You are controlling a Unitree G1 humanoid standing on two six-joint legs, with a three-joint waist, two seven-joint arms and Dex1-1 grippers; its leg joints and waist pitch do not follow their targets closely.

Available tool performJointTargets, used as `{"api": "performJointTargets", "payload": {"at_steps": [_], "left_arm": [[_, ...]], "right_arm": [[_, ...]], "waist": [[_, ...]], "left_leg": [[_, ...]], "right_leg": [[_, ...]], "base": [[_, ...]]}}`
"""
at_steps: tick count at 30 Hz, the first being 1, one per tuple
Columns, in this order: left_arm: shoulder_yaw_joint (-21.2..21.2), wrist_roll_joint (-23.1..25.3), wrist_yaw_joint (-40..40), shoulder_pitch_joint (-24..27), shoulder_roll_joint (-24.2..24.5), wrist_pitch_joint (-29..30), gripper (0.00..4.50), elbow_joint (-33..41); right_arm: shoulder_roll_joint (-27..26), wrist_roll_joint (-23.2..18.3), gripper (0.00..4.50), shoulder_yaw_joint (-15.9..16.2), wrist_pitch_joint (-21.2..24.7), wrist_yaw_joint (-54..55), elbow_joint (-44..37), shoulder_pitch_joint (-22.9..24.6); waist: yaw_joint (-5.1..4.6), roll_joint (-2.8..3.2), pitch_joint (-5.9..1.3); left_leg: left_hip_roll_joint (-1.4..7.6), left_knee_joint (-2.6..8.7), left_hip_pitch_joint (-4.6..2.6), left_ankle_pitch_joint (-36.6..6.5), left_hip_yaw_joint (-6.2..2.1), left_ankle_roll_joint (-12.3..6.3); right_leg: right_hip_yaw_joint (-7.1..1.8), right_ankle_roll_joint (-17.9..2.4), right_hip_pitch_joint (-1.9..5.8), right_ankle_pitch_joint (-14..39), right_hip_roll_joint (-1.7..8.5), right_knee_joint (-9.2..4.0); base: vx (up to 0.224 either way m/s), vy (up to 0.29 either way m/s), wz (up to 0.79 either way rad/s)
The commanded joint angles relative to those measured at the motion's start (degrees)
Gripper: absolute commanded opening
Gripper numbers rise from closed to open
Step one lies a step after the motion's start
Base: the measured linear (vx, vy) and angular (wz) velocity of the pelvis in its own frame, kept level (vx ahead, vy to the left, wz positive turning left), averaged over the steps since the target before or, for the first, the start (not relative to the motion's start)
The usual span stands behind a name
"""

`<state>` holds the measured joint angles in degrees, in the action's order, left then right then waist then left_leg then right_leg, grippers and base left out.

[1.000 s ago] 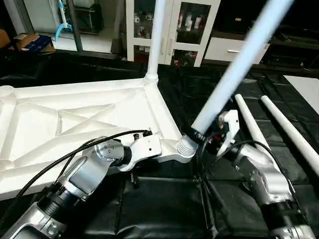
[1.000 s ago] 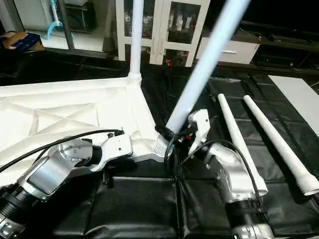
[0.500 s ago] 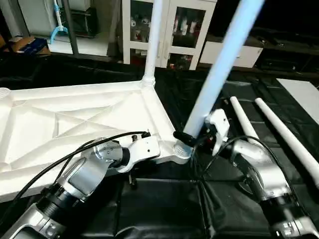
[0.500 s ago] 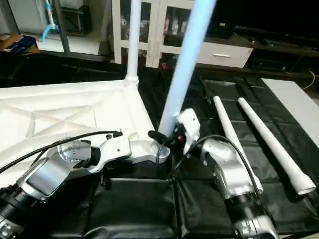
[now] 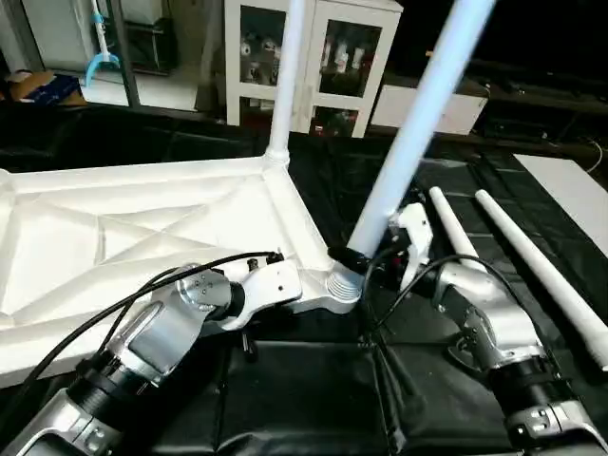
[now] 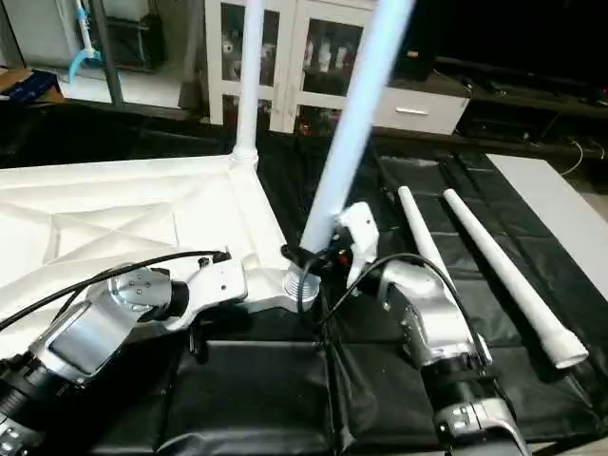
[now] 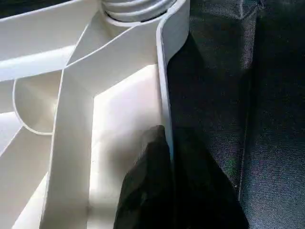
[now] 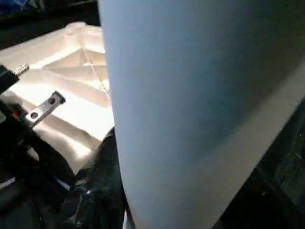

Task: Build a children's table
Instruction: Insert table leg to table base

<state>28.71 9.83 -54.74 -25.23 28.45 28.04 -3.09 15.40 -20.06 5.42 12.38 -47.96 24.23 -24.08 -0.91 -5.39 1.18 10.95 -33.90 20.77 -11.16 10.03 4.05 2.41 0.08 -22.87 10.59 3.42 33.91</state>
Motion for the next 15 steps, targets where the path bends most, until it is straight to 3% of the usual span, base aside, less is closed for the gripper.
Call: {"api": "performJointTargets", "payload": {"at_steps": [1, 4, 5, 6, 10, 15], "left_arm": [[0.5, -0.3, -0.2, 1.0, 0.0, -0.8, 0.01, 0.5], [0.7, -0.1, -0.3, 0.9, -0.1, -1.0, 0.01, 0.5], [0.7, -0.1, -0.4, 0.8, 0.0, -1.2, 0.01, 0.5], [0.7, 0.0, -0.4, 0.7, 0.0, -1.4, 0.01, 0.4], [0.8, 0.2, -0.4, 0.6, 0.1, -1.5, 0.01, 0.3], [0.8, 0.3, -0.2, 0.5, 0.1, -1.5, 0.00, 0.3]], "right_arm": [[2.4, 5.4, 1.86, -0.6, 4.3, 5.9, 10.6, 3.8], [2.2, 5.9, 1.86, -1.0, 3.0, 7.7, 12.2, 2.8], [2.1, 5.3, 1.86, -1.1, 3.0, 7.0, 11.2, 2.6], [2.1, 5.0, 1.86, -1.1, 3.2, 6.3, 10.2, 2.4], [2.3, 5.2, 1.86, -0.3, 2.9, 5.1, 9.1, 2.3], [2.6, 6.1, 1.86, 1.5, 2.0, 3.5, 8.2, 2.8]], "waist": [[-0.21, 0.64, -0.80], [-0.42, 0.74, -0.56], [-0.51, 1.07, -0.52], [-0.70, 0.89, -0.58], [-0.78, 1.12, -0.79], [-0.61, 0.89, -0.66]], "left_leg": [[2.46, 5.20, -0.70, -26.8, -1.64, 1.66], [2.37, 5.16, -0.93, -28.9, -1.81, 2.00], [2.35, 5.21, -1.03, -29.9, -2.01, 2.26], [2.37, 5.33, -0.92, -30.4, -2.14, 2.39], [2.59, 5.76, -0.75, -29.8, -2.18, 2.66], [2.45, 5.57, -0.89, -29.6, -1.93, 2.12]], "right_leg": [[-2.22, -5.2, -0.10, 32.6, 4.27, -5.97], [-2.06, -4.5, -0.49, 35.6, 4.31, -6.34], [-1.96, -3.9, -0.50, 36.7, 4.33, -6.47], [-1.81, -3.6, -0.36, 37.0, 4.28, -6.55], [-1.80, -5.2, -0.08, 31.0, 4.14, -6.19], [-2.04, -5.1, -0.27, 32.6, 4.38, -6.44]], "base": [[0.000, 0.000, 0.00], [0.000, 0.000, 0.00], [0.000, 0.000, 0.00], [0.000, 0.000, 0.00], [0.000, 0.000, 0.00], [0.000, 0.000, 0.00]]}}
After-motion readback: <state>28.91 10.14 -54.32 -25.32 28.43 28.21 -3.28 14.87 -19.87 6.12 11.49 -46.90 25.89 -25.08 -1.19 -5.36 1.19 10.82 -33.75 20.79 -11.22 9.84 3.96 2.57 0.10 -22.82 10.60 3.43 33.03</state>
